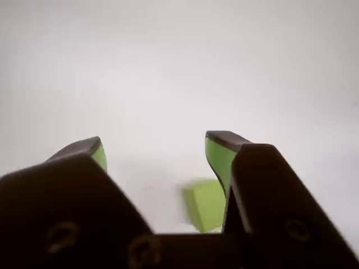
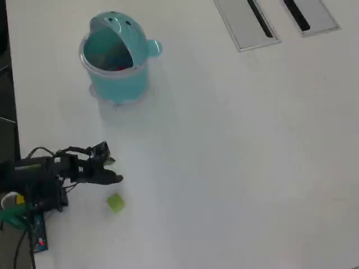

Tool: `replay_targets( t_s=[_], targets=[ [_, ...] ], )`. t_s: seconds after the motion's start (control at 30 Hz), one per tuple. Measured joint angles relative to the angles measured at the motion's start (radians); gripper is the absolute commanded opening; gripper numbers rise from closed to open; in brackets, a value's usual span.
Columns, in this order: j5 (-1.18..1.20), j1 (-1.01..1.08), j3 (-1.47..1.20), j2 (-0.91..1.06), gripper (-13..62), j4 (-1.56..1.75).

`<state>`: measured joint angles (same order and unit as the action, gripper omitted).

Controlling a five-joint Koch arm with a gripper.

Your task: Grasp RGB lego blocks and put them in the bin one by one.

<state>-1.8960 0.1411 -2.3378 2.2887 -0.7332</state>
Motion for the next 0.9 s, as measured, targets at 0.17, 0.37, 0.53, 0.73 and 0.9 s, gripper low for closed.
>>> replay_targets(
  t_s=[0.17, 0.37, 0.53, 0.73, 0.9],
  targets=[
    [-0.061, 0.040, 0.000, 0.000, 33.0, -0.021],
    [-0.143, 0.101, -0.060, 0.000, 33.0, -0.034],
    [-0.239, 0.152, -0.084, 0.000, 33.0, -0.037],
    [-0.299, 0.204, -0.084, -0.011, 33.1, -0.037],
    [-0.374, 0.273, -0.084, -0.078, 33.1, -0.037]
  ],
)
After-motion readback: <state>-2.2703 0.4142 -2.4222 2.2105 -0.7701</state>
